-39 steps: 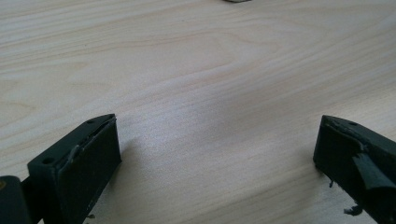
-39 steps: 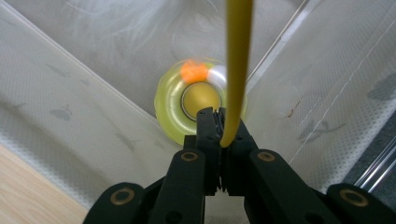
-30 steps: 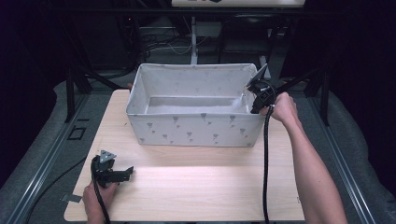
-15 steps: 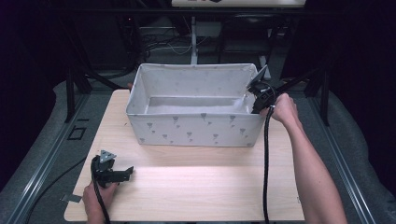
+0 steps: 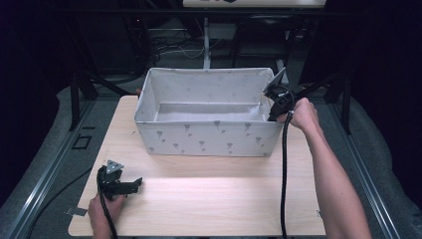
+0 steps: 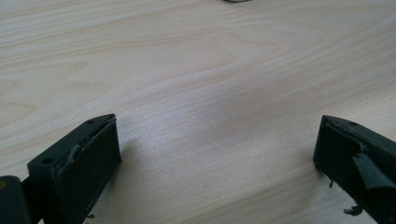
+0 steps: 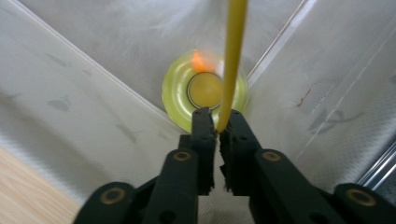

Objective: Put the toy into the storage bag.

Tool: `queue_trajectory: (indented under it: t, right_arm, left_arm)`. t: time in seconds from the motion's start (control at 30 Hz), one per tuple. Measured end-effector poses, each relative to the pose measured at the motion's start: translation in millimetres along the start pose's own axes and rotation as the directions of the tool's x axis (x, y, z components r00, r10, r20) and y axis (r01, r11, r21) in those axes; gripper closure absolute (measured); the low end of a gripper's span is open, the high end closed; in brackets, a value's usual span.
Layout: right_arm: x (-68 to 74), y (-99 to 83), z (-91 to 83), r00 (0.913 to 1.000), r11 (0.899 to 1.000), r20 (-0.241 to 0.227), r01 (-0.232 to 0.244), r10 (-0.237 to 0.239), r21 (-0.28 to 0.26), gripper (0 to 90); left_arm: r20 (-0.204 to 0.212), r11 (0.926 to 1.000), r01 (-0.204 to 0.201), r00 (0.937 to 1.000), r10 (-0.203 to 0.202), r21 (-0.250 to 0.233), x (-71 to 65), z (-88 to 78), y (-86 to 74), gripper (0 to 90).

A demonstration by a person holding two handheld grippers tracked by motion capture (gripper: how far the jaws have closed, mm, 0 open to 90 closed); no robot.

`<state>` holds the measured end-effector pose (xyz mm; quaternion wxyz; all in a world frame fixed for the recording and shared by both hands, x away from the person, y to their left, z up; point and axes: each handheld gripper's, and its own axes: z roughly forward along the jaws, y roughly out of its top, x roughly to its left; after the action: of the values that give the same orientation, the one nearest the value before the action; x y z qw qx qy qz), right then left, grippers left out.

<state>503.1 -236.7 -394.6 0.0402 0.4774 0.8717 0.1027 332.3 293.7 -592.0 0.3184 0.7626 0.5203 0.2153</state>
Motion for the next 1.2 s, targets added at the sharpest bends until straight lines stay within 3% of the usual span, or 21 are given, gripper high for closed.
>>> queue_trajectory:
  t: [0.13, 0.6, 0.8, 0.93, 1.2]
  right_arm:
    - [1.4, 0.7, -11.8, 0.9998, 1.0, 0.004, 0.017, -0.017, -0.007, 73.5]
    - [14.5, -0.5, -58.5, 0.9995, 0.99, 0.014, 0.029, -0.028, -0.135, 31.9]
    - [28.0, -3.7, -79.5, 0.9977, 0.981, 0.018, 0.068, -0.066, -0.183, 18.3]
    - [41.2, -7.3, -91.5, 0.9943, 0.97, 0.03, 0.106, -0.102, -0.22, 15.0]
    - [76.1, -16.5, -105.1, 0.98, 0.945, 0.034, 0.198, -0.196, -0.26, 6.6]
  left_arm:
    - [0.002, 1.0, -0.001, 1.0, 0.001, 0.005, 0.2, -0.4, 0.2, 0.6]
    - [0.001, 1.0, -0.001, 1.0, 0.001, 0.005, 0.1, -0.4, 0.2, 0.6]
    - [0.002, 1.0, -0.001, 1.0, 0.001, 0.006, 0.2, -0.4, 0.2, 0.6]
    - [-0.004, 1.0, 0.001, 1.0, -0.001, -0.005, -0.2, 0.4, -0.2, 0.6]
    - [-0.005, 1.0, 0.001, 1.0, -0.001, -0.006, -0.3, 0.5, -0.2, 0.6]
